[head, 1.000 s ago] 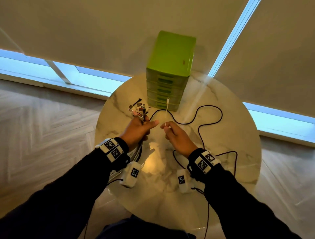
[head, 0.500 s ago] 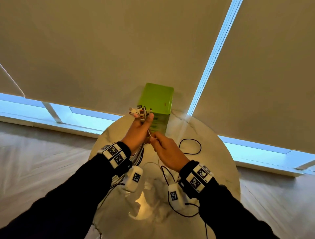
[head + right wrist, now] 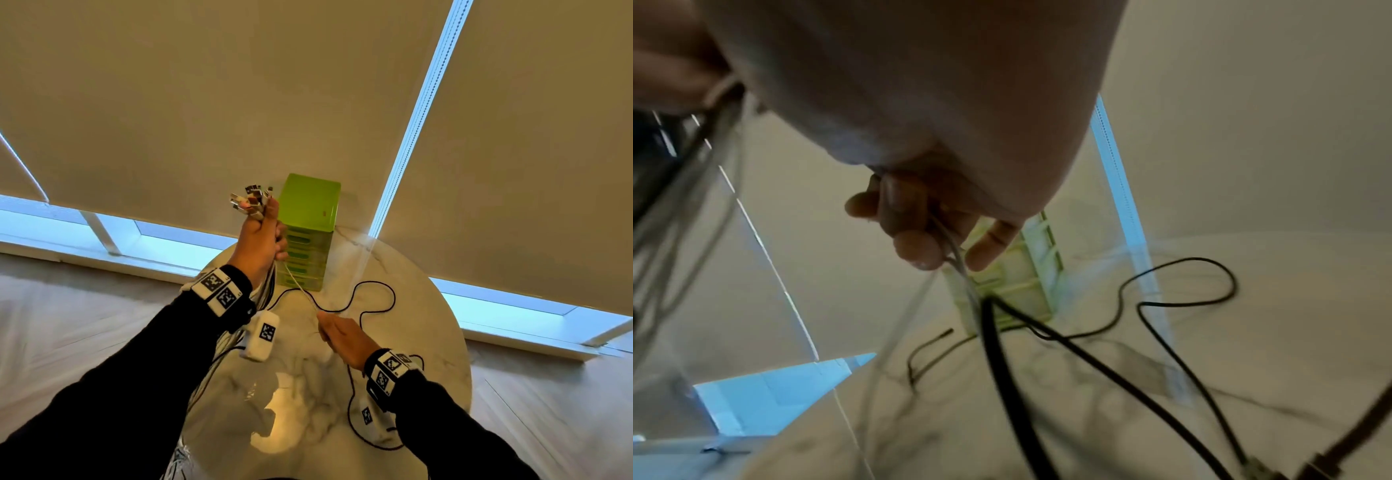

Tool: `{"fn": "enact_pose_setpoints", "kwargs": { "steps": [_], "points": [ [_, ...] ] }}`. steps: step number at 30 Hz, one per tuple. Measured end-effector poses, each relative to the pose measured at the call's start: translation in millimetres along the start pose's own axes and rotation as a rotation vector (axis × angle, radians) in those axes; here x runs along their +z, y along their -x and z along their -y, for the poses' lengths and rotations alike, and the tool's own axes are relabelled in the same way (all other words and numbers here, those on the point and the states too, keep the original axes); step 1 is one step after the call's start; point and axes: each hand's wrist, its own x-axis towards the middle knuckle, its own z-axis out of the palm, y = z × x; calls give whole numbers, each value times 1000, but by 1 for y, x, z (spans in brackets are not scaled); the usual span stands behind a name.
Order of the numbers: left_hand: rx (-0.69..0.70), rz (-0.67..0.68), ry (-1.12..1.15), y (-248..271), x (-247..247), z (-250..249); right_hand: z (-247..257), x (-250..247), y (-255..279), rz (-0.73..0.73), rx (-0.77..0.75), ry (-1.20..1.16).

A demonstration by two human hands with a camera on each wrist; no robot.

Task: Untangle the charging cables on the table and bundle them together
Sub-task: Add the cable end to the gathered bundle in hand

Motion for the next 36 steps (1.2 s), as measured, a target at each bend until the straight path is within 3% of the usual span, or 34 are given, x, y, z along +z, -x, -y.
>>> {"fn": "enact_pose_setpoints", "kwargs": {
  "steps": [5, 9, 15, 22, 27, 30, 32, 36],
  "points": [
    [74, -74, 7, -9, -20, -27, -37, -4, 12, 145, 178, 195],
    [41, -2, -58, -4, -23, -20, -50, -13, -1, 34, 219, 176],
    [-82, 152, -256, 20, -6, 41, -7, -33, -32, -81, 48, -27],
    [-96, 219, -385, 30, 5, 72, 33, -41, -35, -120, -125, -20],
    [-20, 195, -418, 28, 13, 70, 56, -32, -23, -82, -255, 0],
    [23, 175, -460, 23, 8, 78, 59, -31, -22, -6, -226, 10],
    [28, 88, -478, 19, 4, 76, 49, -28, -24, 123, -163, 108],
    [26, -76, -295, 8, -8, 52, 3, -16, -20, 395, 17, 338]
  ]
}}
